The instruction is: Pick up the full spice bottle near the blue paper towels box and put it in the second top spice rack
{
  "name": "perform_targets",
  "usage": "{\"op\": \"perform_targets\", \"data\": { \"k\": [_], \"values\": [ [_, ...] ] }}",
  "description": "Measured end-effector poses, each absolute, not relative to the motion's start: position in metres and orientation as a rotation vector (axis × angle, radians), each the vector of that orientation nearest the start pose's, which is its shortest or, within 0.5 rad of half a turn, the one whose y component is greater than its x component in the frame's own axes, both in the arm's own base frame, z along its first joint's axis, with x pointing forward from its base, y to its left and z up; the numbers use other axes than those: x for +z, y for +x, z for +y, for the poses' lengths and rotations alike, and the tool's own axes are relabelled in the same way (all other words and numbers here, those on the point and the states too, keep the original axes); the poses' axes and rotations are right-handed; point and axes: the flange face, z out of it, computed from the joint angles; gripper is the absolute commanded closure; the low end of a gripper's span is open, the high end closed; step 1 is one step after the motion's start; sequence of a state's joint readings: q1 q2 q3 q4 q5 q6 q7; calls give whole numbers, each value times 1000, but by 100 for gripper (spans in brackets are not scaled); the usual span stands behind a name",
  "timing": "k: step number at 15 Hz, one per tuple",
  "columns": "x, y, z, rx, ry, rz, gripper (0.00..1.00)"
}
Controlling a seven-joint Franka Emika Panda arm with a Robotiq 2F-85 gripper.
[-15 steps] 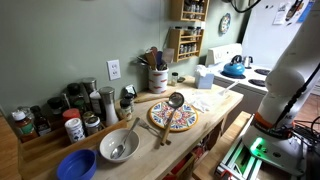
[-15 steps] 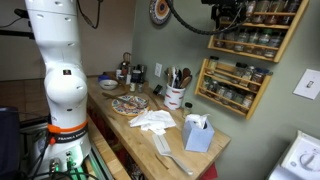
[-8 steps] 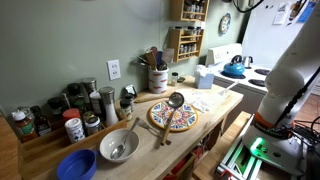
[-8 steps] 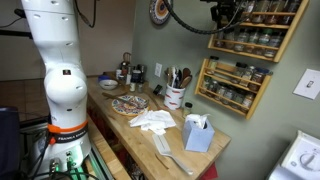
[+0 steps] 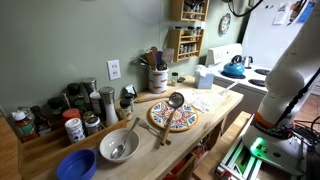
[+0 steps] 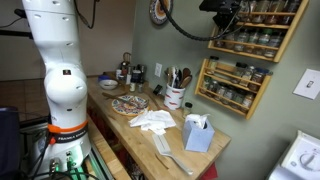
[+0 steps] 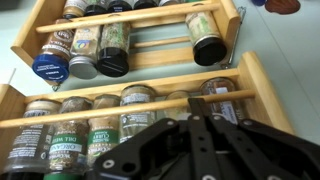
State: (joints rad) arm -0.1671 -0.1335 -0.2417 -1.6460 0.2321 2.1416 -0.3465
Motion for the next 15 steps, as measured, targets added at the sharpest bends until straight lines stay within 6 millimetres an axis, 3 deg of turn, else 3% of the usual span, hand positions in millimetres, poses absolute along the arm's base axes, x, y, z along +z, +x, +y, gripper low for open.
{"op": "perform_targets", "data": {
  "k": [4, 15],
  "values": [
    [723, 512, -220, -1084, -2913, 239, 100],
    [738, 509, -226, -1254, -2823, 311, 100]
  ]
}}
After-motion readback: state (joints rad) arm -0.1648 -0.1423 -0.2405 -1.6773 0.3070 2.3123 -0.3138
